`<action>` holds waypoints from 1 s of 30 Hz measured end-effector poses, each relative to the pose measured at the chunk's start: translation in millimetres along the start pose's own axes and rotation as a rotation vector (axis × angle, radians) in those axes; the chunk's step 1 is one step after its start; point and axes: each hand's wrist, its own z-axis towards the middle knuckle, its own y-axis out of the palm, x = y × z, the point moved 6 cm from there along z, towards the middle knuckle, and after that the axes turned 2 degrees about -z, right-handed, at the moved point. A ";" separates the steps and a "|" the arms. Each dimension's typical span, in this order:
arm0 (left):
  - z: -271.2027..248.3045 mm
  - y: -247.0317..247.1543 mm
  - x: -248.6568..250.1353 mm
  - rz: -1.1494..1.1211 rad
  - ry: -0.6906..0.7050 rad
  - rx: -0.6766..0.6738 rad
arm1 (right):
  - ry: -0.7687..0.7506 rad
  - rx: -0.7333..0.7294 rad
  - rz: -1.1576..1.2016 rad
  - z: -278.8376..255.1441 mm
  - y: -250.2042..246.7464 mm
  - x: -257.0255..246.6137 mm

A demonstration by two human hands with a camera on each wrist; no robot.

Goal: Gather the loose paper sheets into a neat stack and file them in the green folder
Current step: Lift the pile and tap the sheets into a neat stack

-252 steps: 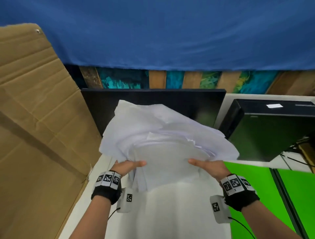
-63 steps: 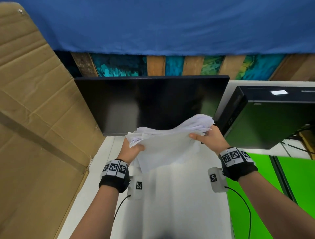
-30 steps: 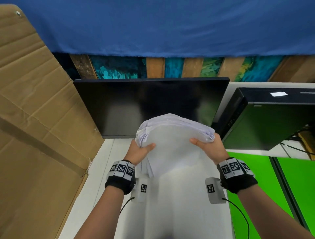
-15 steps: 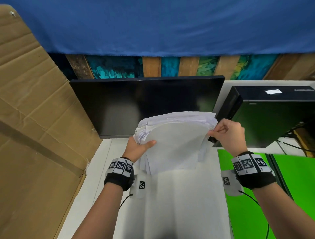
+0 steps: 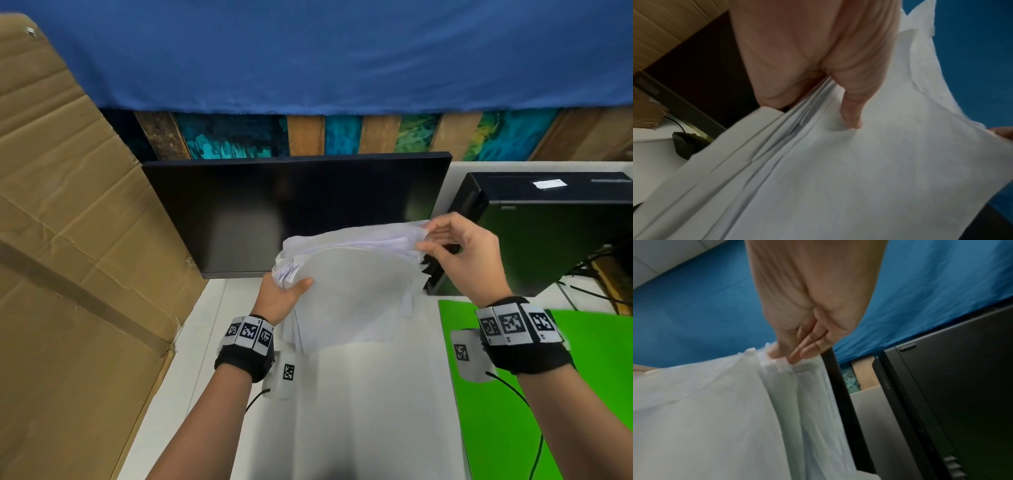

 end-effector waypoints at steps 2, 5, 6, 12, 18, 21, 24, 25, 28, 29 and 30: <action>-1.1 -1.1 4.0 -0.025 0.015 0.027 | 0.053 -0.129 -0.037 0.5 7.0 12.0; -2.4 -7.4 -1.2 -0.084 -0.028 0.098 | 0.113 -0.285 0.018 -4.3 20.3 36.2; -3.2 -9.3 -2.1 -0.097 -0.037 0.109 | 0.141 -0.327 0.056 -6.9 26.2 46.8; -6.0 -15.7 -1.5 -0.107 -0.056 0.119 | 0.391 -0.566 -0.122 -40.0 65.4 124.0; -9.7 -23.1 -10.4 -0.128 -0.146 0.210 | 0.314 -0.345 -0.305 -42.2 64.4 123.6; -11.1 -25.7 -10.6 -0.149 -0.163 0.243 | 0.266 -0.175 -0.318 -33.6 52.4 112.1; -11.4 -25.5 -4.1 -0.115 -0.132 0.240 | 0.134 0.008 -0.268 -21.5 36.1 78.4; -11.3 -25.3 -1.6 -0.090 -0.119 0.238 | 0.082 0.052 -0.243 -16.8 31.4 64.5; -9.0 -21.2 4.9 -0.004 -0.077 0.190 | -0.050 0.178 -0.186 -2.3 18.4 22.9; -8.3 -19.4 7.5 0.021 -0.061 0.169 | -0.090 0.212 -0.179 2.2 15.4 9.6; -8.5 -17.2 10.7 0.053 -0.050 0.142 | -0.132 0.236 -0.179 6.6 13.6 -3.0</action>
